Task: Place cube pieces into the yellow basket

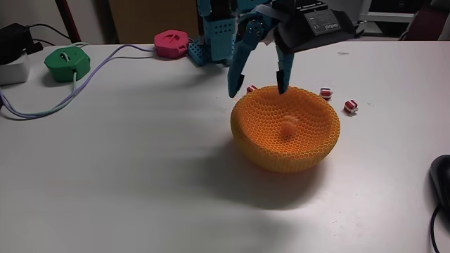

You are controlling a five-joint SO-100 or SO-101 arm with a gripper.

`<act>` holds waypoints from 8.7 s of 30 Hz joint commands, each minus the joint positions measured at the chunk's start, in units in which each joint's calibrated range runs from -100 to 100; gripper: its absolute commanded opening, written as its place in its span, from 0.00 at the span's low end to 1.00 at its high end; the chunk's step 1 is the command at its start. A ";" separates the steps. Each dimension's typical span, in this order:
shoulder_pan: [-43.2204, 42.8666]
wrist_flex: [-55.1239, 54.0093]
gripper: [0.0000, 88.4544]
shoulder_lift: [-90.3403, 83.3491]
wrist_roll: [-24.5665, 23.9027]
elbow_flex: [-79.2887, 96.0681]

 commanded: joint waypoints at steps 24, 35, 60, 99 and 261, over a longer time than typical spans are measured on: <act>-21.86 2.77 0.36 -32.19 -16.56 49.59; -20.56 -3.74 0.35 -30.77 -14.85 57.39; -14.31 -8.61 0.28 -31.43 -7.18 62.98; -8.35 -7.57 0.55 -24.14 -0.93 22.05; -48.33 -91.15 0.17 16.01 -13.38 65.38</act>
